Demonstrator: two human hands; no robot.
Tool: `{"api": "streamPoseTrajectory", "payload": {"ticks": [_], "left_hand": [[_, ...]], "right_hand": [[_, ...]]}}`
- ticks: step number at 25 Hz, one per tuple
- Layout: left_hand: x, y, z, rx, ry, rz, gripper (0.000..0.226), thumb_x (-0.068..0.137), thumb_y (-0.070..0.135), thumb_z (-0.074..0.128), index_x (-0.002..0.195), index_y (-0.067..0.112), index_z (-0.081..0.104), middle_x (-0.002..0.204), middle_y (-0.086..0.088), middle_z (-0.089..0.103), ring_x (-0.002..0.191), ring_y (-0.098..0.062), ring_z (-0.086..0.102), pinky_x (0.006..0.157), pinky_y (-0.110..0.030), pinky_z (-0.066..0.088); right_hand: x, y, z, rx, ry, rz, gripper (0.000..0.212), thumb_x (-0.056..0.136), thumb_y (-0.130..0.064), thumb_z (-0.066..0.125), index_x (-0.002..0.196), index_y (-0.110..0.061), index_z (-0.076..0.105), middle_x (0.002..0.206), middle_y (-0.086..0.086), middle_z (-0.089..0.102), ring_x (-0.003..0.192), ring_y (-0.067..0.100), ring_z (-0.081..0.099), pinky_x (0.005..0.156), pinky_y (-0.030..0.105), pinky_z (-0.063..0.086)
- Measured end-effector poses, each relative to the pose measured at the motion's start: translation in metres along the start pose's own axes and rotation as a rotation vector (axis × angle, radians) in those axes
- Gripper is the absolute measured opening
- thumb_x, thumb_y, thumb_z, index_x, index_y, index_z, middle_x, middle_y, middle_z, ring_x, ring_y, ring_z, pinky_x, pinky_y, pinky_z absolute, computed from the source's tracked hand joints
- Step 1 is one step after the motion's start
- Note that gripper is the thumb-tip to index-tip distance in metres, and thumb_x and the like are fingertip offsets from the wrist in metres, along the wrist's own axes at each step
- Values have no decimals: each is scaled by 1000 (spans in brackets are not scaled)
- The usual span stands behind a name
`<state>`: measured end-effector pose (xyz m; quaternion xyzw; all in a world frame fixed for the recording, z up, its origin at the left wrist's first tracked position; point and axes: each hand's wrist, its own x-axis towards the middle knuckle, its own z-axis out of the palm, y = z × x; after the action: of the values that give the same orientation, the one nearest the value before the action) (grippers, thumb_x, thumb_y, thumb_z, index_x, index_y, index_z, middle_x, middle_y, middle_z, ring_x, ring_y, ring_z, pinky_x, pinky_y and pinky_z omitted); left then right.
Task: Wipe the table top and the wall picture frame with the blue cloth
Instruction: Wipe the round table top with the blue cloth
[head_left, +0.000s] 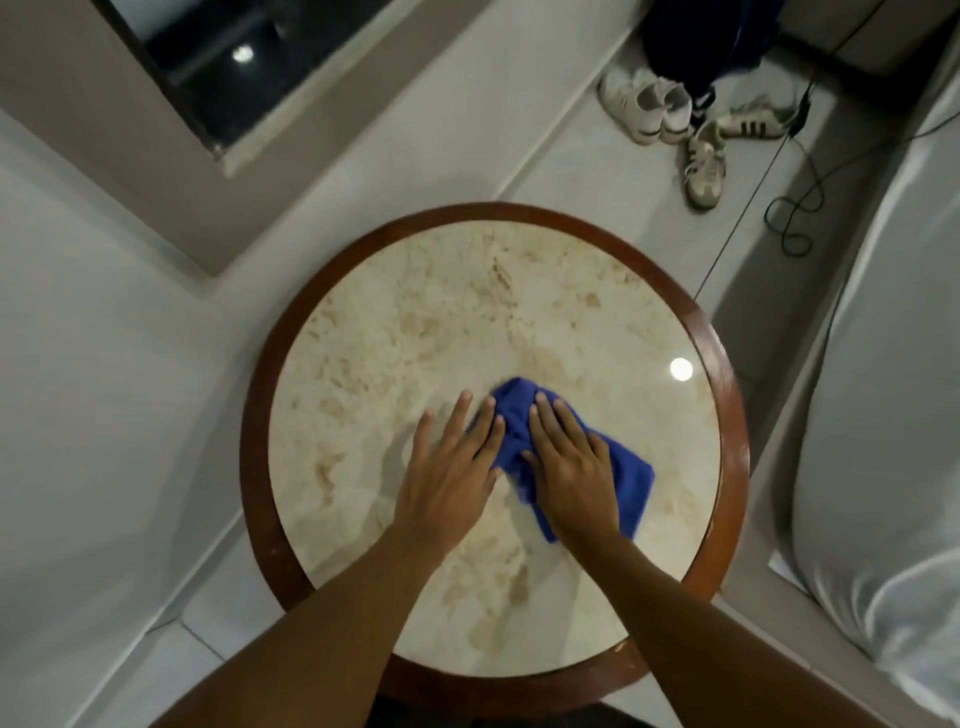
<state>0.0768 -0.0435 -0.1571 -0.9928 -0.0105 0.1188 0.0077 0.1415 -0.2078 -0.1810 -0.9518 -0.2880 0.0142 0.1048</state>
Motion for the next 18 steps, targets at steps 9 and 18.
{"api": "streamPoseTrajectory", "payload": {"ticks": [9, 18], "left_hand": [[-88, -53, -164, 5, 155, 5, 60, 81, 50, 67, 134, 23, 63, 144, 2, 61, 137, -24, 51, 94, -43, 55], [-296, -147, -450, 265, 525, -333, 53, 85, 47, 47, 127, 23, 70, 144, 0, 58, 128, -22, 60, 90, -44, 57]], "right_hand": [[7, -101, -165, 283, 129, -163, 53, 92, -26, 65, 141, -13, 48, 128, 9, 68, 92, 29, 74, 82, 28, 54], [16, -335, -459, 428, 558, -588, 67, 107, -36, 19, 106, 2, 75, 117, 13, 71, 98, 27, 71, 83, 29, 44]]}}
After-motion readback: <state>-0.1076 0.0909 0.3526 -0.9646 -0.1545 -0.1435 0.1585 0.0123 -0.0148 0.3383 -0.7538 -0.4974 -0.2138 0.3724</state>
